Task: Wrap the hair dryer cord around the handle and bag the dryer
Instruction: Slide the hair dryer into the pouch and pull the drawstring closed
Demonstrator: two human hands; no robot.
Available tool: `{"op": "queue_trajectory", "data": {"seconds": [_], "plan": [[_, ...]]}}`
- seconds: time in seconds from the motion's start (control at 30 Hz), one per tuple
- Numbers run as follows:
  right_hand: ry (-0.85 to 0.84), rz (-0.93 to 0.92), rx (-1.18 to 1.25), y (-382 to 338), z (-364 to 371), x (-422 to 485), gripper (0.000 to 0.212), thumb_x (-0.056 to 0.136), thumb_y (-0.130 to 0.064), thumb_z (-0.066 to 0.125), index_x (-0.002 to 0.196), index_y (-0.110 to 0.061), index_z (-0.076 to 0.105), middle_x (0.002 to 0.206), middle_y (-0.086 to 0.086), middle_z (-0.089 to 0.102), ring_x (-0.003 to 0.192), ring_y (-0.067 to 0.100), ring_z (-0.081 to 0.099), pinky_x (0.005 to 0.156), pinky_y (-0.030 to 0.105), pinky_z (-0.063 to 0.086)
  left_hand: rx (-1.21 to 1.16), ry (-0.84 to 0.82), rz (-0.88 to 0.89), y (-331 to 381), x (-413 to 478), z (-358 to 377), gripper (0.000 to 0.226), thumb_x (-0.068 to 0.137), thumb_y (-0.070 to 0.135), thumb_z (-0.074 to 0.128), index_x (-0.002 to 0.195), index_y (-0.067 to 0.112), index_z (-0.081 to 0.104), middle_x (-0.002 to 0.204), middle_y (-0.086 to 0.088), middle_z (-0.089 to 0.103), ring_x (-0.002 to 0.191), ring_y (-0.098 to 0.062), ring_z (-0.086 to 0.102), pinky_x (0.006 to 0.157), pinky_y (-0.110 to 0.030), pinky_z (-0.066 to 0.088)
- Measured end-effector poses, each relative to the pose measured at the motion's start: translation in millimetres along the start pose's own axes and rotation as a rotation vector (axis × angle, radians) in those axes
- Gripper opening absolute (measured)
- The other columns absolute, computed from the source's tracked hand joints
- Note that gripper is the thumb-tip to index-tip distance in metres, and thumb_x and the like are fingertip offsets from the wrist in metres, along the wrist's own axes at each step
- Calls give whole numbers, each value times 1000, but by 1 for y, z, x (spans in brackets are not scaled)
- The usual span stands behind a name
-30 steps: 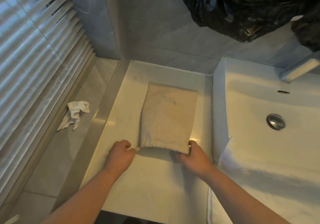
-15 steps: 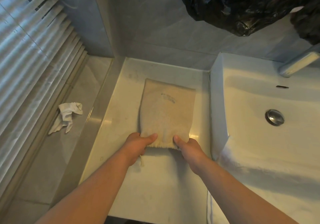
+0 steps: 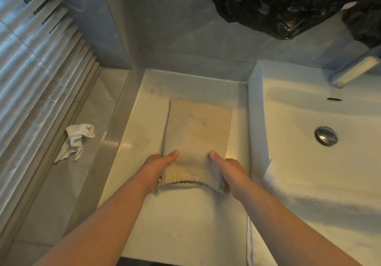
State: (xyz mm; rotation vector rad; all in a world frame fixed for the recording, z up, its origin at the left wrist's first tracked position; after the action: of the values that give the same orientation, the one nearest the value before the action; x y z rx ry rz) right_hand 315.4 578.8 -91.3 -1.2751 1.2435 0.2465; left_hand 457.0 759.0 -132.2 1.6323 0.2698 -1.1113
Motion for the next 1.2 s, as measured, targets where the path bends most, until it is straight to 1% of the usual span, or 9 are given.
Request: {"op": "queue_trajectory", "data": {"seconds": [0.1, 0.2, 0.37, 0.6, 0.77, 0.83, 0.97, 1.1, 1.2], "plan": [[-124, 51, 226, -4, 15, -1, 46, 86, -44, 65, 112, -7, 58, 99, 8, 70, 81, 23, 68, 52, 28, 54, -28, -41, -24, 5, -2, 15, 47, 81, 39, 77, 107, 0, 69, 77, -9, 75, 64, -22, 70, 54, -26, 53], [-129, 55, 241, -5, 19, 1, 41, 86, -40, 66, 110, -7, 61, 100, 11, 73, 87, 29, 71, 72, 40, 59, -40, -11, -50, 5, -4, 16, 36, 85, 33, 76, 100, 1, 70, 70, -8, 73, 50, -18, 67, 41, -19, 45], [-84, 30, 292, -3, 15, 4, 31, 83, -37, 70, 95, -10, 62, 97, 11, 72, 85, 29, 70, 68, 35, 57, -37, 25, -58, 1, -4, 10, 49, 75, 32, 84, 107, -3, 70, 88, -15, 77, 64, -23, 74, 49, -24, 53], [-51, -16, 240, 6, 10, 7, 42, 81, -40, 72, 107, -8, 63, 100, 11, 72, 88, 29, 70, 81, 42, 57, -2, 66, -1, 0, -7, 9, 49, 76, 32, 84, 107, -3, 70, 93, -17, 76, 81, -29, 74, 66, -32, 57], [-126, 26, 64, 29, -4, -2, 55, 81, -56, 63, 110, -9, 65, 102, 10, 73, 92, 28, 68, 82, 37, 53, -23, -189, -259, -40, -31, 0, 38, 82, 49, 67, 83, 11, 65, 60, -7, 61, 45, -17, 56, 41, -20, 41], [-195, 82, 81, 44, -10, -12, 42, 89, -43, 57, 105, -5, 66, 89, 14, 67, 71, 28, 64, 66, 33, 51, -58, -255, -328, -58, -43, -7, 33, 91, 40, 60, 79, 10, 53, 55, -5, 43, 40, -14, 38, 40, -19, 30], [-275, 100, 21, 71, -18, -27, 10, 90, -10, 55, 88, -5, 63, 77, 12, 60, 57, 16, 52, 49, 22, 44, 92, -65, -104, -62, -60, -26, 22, 98, 22, 58, 83, 6, 61, 53, -3, 50, 43, -13, 41, 41, -20, 35], [-208, -35, -60, 74, -28, -32, 22, 92, -17, 59, 71, -10, 59, 60, 5, 46, 50, 13, 36, 50, 26, 29, 331, 79, 26, -50, -70, -33, 38, 100, 35, 53, 70, 13, 56, 49, 3, 34, 44, -13, 25, 43, -21, 20], [-103, -100, -144, 68, -47, -36, 19, 87, -21, 67, 79, -3, 67, 58, 1, 46, 52, 14, 37, 51, 26, 33, 147, 108, -7, -50, -73, -40, 39, 101, 32, 50, 66, 17, 45, 50, 4, 29, 40, -9, 20, 39, -18, 14]]}}
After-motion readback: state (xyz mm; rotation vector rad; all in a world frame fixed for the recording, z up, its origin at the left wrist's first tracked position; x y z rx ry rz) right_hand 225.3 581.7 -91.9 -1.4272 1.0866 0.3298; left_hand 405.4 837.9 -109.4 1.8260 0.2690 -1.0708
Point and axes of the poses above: each hand's wrist, its own x-axis towards the middle knuckle, its own z-axis out of the palm, y = z × x, the point moved 7 cm from there along x, towards the middle knuckle
